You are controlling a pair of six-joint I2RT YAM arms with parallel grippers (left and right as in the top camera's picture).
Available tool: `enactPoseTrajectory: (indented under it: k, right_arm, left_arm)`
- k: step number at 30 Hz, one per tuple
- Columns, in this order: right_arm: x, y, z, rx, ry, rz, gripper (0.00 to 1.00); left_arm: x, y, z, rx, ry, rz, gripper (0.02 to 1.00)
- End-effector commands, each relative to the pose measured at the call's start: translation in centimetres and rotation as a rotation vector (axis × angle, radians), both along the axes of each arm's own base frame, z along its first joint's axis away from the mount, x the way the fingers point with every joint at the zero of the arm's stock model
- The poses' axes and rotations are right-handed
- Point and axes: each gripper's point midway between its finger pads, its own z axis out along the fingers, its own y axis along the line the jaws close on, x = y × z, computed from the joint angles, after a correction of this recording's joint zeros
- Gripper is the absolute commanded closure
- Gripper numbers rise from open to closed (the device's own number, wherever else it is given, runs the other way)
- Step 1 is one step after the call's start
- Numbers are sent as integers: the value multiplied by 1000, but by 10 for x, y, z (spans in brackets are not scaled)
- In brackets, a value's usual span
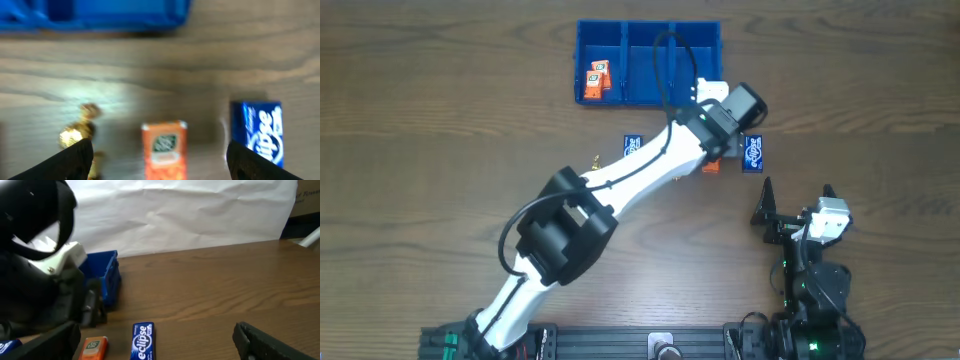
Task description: Sort Candies Into Trays
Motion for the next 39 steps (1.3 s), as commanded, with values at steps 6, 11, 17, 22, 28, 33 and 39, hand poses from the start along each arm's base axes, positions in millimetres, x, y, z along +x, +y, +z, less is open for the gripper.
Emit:
enactPoseTrajectory:
  k: [6, 11, 17, 22, 28, 33, 39]
  right_arm:
    - [0, -2, 0, -11, 1, -7, 3]
    - [0, -2, 0, -11, 1, -7, 3]
    - [0, -2, 0, -11, 1, -7, 3]
    - [0, -2, 0, -11, 1, -7, 3]
    - [0, -2, 0, -11, 1, -7, 3]
    - [0, -2, 0, -11, 1, -7, 3]
    - [0, -2, 0, -11, 1, -7, 3]
  left_arm:
    - [-16, -5, -43, 8, 96, 42, 176]
    - [-21, -5, -58, 19, 132, 36, 196]
    - [-22, -3, -65, 29, 142, 39, 362]
    - [-23, 3, -66, 56, 144, 44, 496]
    - [-22, 3, -66, 68, 132, 38, 505]
    - [-24, 3, -69, 78, 133, 22, 509]
    - [-25, 0, -68, 98, 109, -15, 511]
